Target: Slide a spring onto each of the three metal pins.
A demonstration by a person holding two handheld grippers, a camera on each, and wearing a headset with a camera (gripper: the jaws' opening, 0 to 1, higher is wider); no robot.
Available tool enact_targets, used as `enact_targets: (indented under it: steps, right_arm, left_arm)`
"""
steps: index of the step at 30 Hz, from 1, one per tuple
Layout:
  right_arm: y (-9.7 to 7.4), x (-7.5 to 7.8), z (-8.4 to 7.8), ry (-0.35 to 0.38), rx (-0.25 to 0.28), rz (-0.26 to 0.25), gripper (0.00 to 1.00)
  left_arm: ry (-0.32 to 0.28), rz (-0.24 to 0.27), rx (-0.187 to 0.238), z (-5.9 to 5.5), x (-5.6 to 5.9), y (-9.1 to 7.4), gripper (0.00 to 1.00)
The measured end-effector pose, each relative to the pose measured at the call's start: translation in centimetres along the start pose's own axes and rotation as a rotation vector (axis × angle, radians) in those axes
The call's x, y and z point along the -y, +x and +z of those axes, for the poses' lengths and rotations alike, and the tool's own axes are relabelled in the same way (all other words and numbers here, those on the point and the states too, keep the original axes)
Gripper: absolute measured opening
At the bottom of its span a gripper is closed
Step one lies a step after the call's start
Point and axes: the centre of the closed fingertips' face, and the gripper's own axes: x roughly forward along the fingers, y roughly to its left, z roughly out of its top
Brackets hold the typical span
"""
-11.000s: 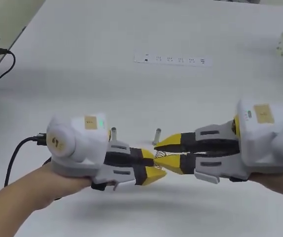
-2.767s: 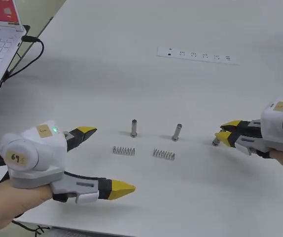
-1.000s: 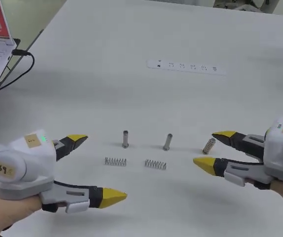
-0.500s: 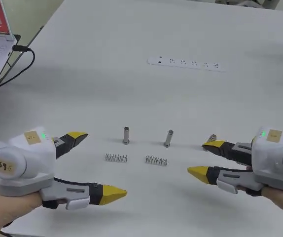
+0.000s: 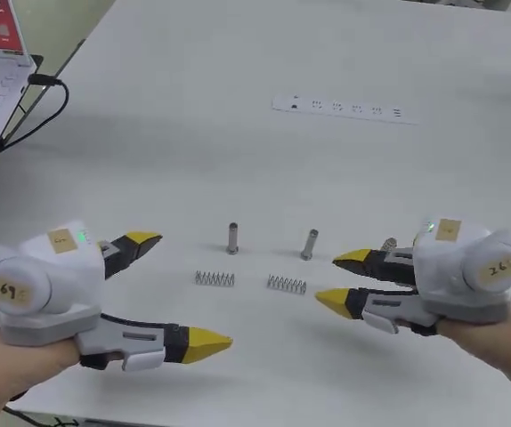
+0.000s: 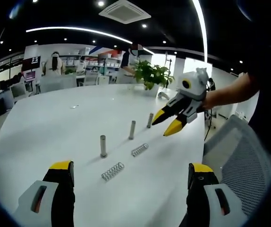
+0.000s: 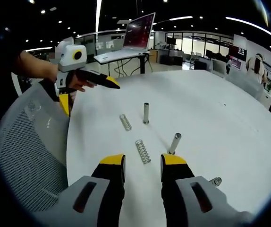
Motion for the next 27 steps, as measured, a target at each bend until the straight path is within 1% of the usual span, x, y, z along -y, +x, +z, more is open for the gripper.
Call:
enact_targets:
  steps: [3,8,12,21,27]
  right_arm:
    - [0.6,-0.2,-0.1,-0.030,-0.016,0.010,0.26]
    - [2.0,-0.2,-0.6,-0.038,-0.050,0.026,0.25]
    - [3.0,0.0,-1.4,-0.049,-0.085,0.034,0.24]
    - [4.6,-0.2,-1.4,-0.068,-0.121,0.058,0.21]
    - [5.3,0.1,-2.0,-0.074,-0.155,0.062,0.20]
  left_arm:
    - [-0.002,-0.003,-0.005,-0.1,0.1,0.1,0.98]
    - [-0.002,-0.009,-0.005,-0.2,0.3,0.1,0.98]
    - [-0.001,-0.010,-0.006,-0.3,0.4,0.1,0.98]
    - [-0.003,-0.014,-0.011,-0.5,0.5,0.1,0.98]
    - [-0.003,-0.017,-0.012,-0.5,0.7,0.1,0.98]
